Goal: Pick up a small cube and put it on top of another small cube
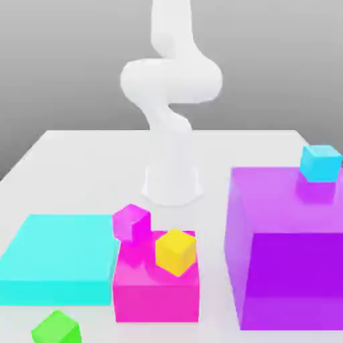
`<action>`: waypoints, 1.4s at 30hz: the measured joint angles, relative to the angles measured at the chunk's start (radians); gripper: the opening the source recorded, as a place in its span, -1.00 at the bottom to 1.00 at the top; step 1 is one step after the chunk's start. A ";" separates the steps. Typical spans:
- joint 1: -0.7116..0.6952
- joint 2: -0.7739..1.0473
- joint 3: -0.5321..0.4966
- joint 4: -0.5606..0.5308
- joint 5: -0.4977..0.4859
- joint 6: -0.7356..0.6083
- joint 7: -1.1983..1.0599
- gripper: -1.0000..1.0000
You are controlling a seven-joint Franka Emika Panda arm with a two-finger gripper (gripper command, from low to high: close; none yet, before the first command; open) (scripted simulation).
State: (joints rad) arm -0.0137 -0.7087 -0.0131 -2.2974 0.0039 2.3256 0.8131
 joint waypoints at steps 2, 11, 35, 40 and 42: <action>-0.011 0.077 -0.012 0.002 0.003 0.022 0.011 0.00; -0.057 0.405 -0.066 0.011 0.024 0.114 0.053 0.00; -0.210 1.226 -0.107 0.062 0.151 0.420 0.078 -1.00; -0.214 1.237 -0.103 0.065 0.151 0.428 0.078 -1.00; -0.207 1.200 -0.112 0.057 0.142 0.399 0.084 -1.00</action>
State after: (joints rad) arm -0.2209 0.4910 -0.1254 -2.2406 0.1455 2.7248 0.8975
